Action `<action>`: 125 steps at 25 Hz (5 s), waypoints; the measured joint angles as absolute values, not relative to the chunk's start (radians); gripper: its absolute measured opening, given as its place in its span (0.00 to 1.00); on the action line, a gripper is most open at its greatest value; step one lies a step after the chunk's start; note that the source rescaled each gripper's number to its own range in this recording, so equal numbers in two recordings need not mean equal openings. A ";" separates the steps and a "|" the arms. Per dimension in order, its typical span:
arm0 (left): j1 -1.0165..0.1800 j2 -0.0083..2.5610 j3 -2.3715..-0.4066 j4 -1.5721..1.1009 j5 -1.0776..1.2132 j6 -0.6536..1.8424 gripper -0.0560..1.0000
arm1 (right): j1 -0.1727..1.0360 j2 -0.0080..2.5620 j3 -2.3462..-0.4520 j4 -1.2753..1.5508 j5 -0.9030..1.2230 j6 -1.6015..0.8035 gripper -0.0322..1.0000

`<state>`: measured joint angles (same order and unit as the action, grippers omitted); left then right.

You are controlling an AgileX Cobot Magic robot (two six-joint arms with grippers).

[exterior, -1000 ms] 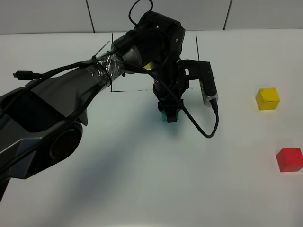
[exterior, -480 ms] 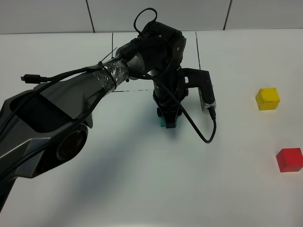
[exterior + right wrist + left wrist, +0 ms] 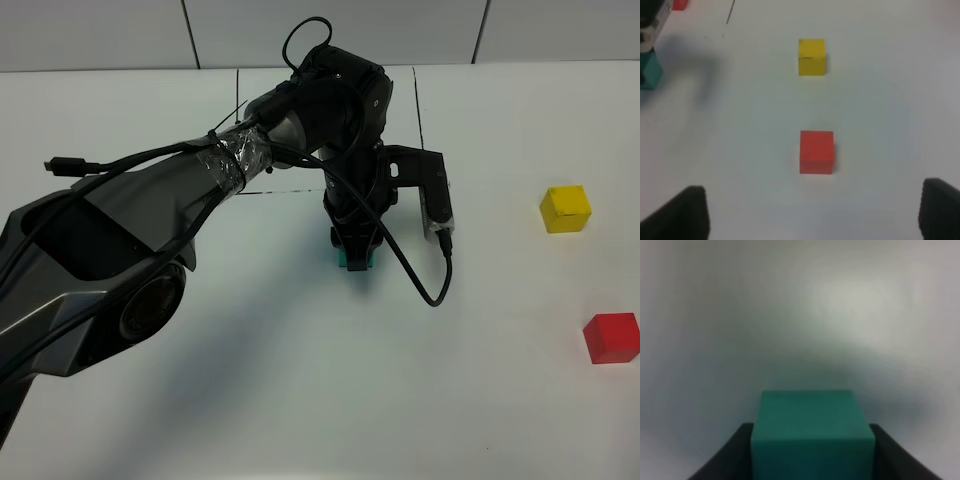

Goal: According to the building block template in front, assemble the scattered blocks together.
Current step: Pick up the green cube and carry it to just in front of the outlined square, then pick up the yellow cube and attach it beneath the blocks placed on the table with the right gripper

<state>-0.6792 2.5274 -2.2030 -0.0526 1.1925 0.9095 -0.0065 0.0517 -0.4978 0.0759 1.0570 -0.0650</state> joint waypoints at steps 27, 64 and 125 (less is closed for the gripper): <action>-0.662 2.355 -2.202 -0.131 1.194 0.855 1.00 | -0.006 0.052 -0.498 0.076 1.057 -0.065 0.74; -0.033 1.439 -1.345 -0.122 0.870 0.288 0.97 | -0.006 0.052 -0.498 0.082 1.057 -0.065 0.74; -0.033 0.032 -0.504 -0.083 1.033 0.019 0.97 | -0.006 0.052 -0.498 0.086 1.057 -0.065 0.74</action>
